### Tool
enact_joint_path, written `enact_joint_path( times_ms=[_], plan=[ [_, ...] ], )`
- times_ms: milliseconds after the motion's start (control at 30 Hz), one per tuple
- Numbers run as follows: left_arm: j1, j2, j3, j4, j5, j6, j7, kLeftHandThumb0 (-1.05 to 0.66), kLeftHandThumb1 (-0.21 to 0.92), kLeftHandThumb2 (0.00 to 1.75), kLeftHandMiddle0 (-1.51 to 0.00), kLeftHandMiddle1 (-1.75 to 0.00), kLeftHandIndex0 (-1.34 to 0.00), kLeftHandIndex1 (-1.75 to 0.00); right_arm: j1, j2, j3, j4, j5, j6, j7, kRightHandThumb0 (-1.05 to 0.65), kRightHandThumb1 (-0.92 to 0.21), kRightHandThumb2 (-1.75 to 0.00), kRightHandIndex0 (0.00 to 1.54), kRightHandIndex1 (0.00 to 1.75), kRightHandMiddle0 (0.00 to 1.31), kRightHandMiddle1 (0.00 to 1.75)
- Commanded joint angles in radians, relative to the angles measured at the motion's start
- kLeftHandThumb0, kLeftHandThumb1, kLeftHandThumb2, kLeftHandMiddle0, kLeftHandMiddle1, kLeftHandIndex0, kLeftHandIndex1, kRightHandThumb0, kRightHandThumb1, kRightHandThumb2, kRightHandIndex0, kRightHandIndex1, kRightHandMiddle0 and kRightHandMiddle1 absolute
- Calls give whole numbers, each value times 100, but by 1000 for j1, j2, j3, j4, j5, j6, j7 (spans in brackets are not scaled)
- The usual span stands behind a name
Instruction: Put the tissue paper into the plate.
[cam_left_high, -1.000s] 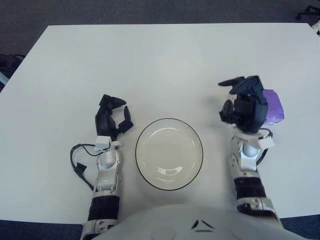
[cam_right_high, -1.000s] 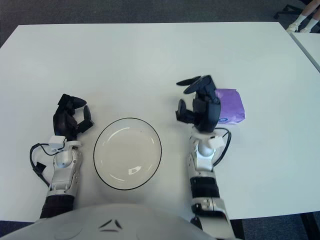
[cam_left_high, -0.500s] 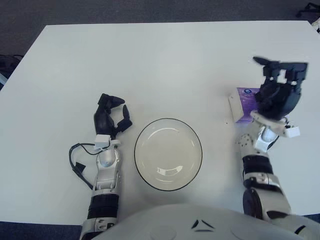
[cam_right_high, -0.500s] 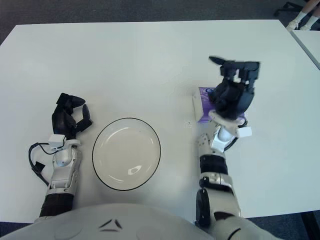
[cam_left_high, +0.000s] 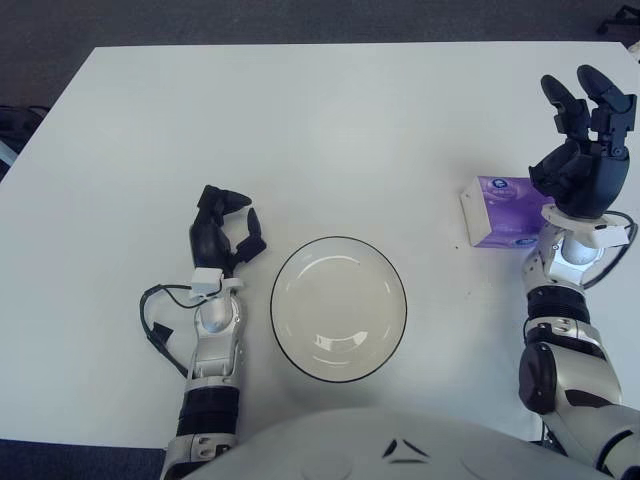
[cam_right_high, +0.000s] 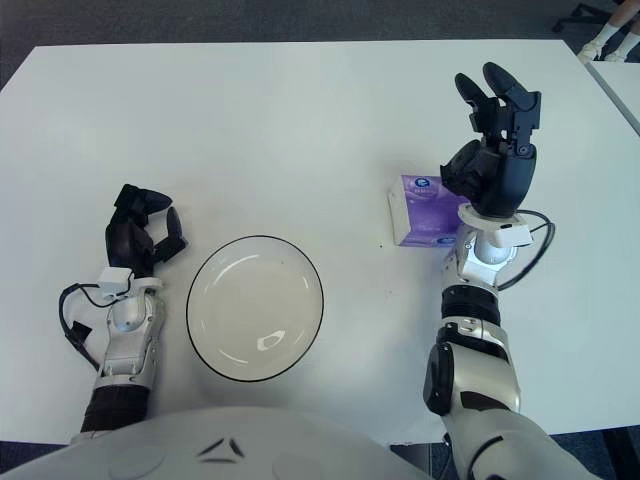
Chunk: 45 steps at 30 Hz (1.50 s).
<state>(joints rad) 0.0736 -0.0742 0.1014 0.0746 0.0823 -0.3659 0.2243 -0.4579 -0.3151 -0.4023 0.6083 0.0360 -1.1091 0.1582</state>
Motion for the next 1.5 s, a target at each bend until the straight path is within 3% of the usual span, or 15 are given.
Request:
enact_joint_path(
  times_ms=[0, 133, 267, 467, 667, 700, 767, 833, 1000, 1367, 1467],
  plan=[
    [65, -14, -6, 94, 3, 42, 5, -43, 49, 111, -84, -175, -47, -175, -25, -127, -42, 29, -277, 165, -215, -77, -92, -126, 0, 0, 0, 3],
    [67, -16, -9, 92, 2, 44, 3, -42, 49, 111, -84, -175, -47, -175, -9, -158, -14, 60, -262, 314, -239, -75, -92, -127, 0, 0, 0, 1],
    [67, -18, -12, 92, 3, 45, 3, -42, 50, 110, -83, -175, -47, -175, -4, -193, 15, 117, -285, 324, -279, -74, -92, -127, 0, 0, 0, 0],
    [65, -20, -12, 95, -1, 50, 1, -42, 50, 110, -82, -175, -46, -175, 1, -256, 76, 83, -350, 386, -325, -77, -92, -124, 0, 0, 0, 0],
    [60, -19, -13, 103, 0, 47, 1, -42, 50, 110, -83, -175, -46, -175, 166, -284, 72, -358, -469, 604, -288, -75, -92, -122, 0, 0, 0, 0],
    [59, -19, -13, 105, 1, 47, 1, -42, 50, 110, -84, -175, -46, -175, 213, -273, 57, -503, -498, 677, -244, -74, -92, -116, 1, 1, 0, 11],
    [58, -18, -13, 107, 1, 48, 0, -42, 50, 110, -84, -175, -47, -175, 269, -264, 41, -696, -536, 779, -171, -73, -92, -117, 0, 0, 0, 5],
    [55, -18, -14, 109, 1, 50, 0, -42, 50, 110, -84, -175, -47, -175, 296, -264, 43, -803, -550, 839, -114, -72, -92, -115, 0, 0, 0, 2],
    [47, -19, -14, 113, 7, 66, 3, -42, 50, 110, -85, -175, -47, -175, 299, -335, 63, -678, -508, 789, -89, -71, -92, -111, 1, 1, 1, 1],
    [26, -20, -16, 148, -2, 42, 0, -42, 49, 111, -83, -175, -47, -175, 341, -404, 57, -755, -508, 889, -6, -74, -92, -111, 2, 2, 0, 1],
    [21, -21, -17, 153, -6, 42, -4, -42, 49, 111, -82, -175, -47, -175, 343, -433, 46, -674, -494, 859, -26, -73, -92, -111, 2, 2, 0, 0]
  ],
)
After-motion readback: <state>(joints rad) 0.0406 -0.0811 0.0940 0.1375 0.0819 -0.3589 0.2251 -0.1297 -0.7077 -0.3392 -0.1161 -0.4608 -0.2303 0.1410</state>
